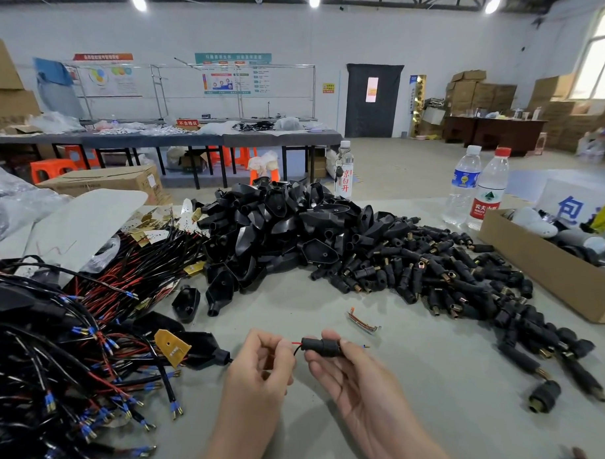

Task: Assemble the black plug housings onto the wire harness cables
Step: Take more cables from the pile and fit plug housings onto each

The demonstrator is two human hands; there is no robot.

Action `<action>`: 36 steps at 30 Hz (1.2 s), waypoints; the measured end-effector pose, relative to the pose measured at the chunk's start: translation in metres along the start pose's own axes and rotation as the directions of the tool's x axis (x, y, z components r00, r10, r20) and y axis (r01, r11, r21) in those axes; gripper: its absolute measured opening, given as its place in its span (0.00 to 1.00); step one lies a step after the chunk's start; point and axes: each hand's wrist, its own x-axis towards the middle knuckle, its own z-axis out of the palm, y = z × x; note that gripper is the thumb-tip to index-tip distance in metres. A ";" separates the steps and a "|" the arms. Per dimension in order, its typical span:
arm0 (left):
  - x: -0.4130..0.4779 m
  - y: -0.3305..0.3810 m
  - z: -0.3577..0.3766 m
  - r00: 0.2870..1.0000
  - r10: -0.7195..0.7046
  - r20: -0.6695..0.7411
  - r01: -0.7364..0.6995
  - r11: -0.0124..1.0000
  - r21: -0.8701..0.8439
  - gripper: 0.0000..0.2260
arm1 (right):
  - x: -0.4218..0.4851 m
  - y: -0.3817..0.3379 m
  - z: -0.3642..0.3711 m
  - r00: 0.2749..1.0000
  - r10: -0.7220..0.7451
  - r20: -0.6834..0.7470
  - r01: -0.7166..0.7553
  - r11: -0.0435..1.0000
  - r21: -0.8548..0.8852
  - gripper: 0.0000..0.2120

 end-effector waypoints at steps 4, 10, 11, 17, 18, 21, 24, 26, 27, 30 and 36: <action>-0.001 0.002 0.001 0.997 0.020 -0.076 -0.016 0.998 0.059 0.07 | -0.003 0.001 0.002 0.999 -0.007 0.038 0.009 1.000 -0.030 0.10; -0.002 0.004 0.000 0.993 0.038 -0.113 -0.031 0.998 0.063 0.08 | -0.004 0.004 0.004 0.998 0.020 0.054 -0.022 0.999 0.041 0.11; -0.002 0.004 0.001 0.993 0.044 -0.108 -0.037 0.997 0.069 0.08 | -0.003 0.004 0.004 0.999 0.023 0.049 -0.026 0.998 0.058 0.11; -0.004 0.001 0.003 0.989 0.139 -0.054 -0.132 0.985 0.113 0.08 | -0.002 0.002 0.000 1.000 0.009 0.023 -0.011 0.997 0.075 0.13; -0.004 0.000 0.004 0.986 0.161 -0.048 -0.153 0.979 0.131 0.09 | -0.002 0.001 -0.001 1.000 -0.007 0.030 0.006 0.999 0.037 0.13; -0.004 0.000 0.004 0.978 0.202 -0.054 -0.190 0.966 0.176 0.05 | 0.000 -0.002 -0.002 0.996 -0.083 0.036 0.085 0.994 -0.070 0.14; -0.003 0.000 0.002 0.977 0.195 -0.083 -0.177 0.967 0.185 0.07 | 0.001 -0.001 -0.002 0.994 -0.096 0.051 0.099 0.993 -0.058 0.13; -0.003 0.000 0.001 0.979 0.182 -0.092 -0.164 0.971 0.175 0.08 | 0.002 0.001 -0.003 0.995 -0.076 0.057 0.079 0.996 -0.041 0.13; -0.003 0.000 0.001 0.979 0.180 -0.095 -0.162 0.972 0.172 0.08 | 0.002 0.001 -0.003 0.996 -0.066 0.056 0.069 0.997 -0.036 0.12; -0.004 0.000 0.001 0.976 0.185 -0.112 -0.164 0.971 0.175 0.07 | 0.002 0.003 -0.003 0.998 -0.048 0.037 0.049 0.998 -0.028 0.13; -0.005 -0.001 -0.001 0.979 0.178 -0.100 -0.159 0.972 0.175 0.09 | 0.003 0.002 -0.005 0.999 -0.044 0.017 0.045 0.997 -0.067 0.09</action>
